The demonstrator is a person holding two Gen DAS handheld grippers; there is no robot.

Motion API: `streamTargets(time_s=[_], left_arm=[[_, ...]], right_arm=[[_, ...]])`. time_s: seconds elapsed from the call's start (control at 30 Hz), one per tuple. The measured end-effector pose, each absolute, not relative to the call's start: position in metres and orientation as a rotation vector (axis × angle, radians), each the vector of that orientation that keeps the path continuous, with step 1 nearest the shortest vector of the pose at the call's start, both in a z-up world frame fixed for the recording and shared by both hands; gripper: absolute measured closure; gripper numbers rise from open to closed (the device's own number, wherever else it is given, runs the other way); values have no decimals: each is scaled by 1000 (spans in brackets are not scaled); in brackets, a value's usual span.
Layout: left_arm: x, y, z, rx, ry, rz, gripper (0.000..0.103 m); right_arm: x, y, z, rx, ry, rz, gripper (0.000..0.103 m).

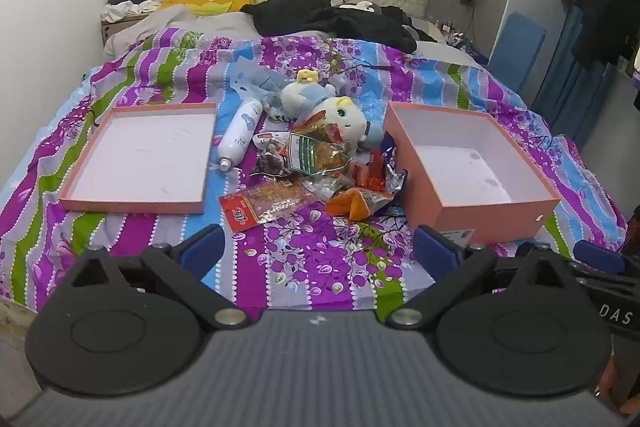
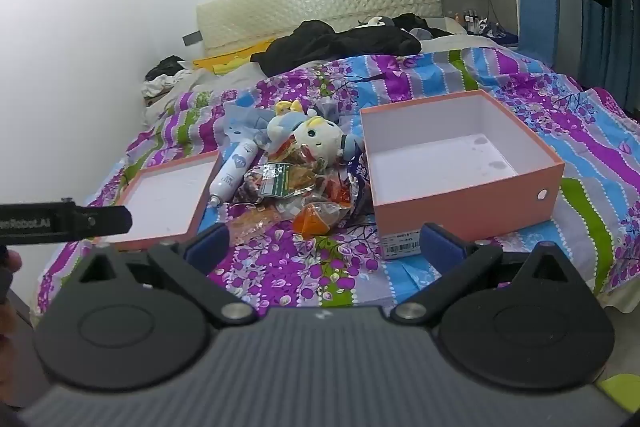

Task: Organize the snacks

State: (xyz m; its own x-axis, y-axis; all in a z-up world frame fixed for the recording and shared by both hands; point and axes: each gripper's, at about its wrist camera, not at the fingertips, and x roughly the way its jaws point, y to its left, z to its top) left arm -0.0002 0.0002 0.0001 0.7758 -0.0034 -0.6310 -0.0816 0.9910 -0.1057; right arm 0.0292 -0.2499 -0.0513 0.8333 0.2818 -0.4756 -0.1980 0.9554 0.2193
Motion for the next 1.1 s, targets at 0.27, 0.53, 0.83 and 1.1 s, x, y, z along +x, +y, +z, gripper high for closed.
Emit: streamTargets(time_s=[0.27,0.53,0.83,1.1], left_arm=[[-1,0,0,-133,685,37,1],[-2,-2,-2,-131,687,27,1],[-7,1,1,-130,684,28,1],[-9,0,2,-128,681,27,1]], right_arm=[[28,-250,-52,167,527,252,0],[28,-246,-52,166,541,265,0],[24,-244,-48,169,545,273,0],[24,-247,-46,169,535,256,0]])
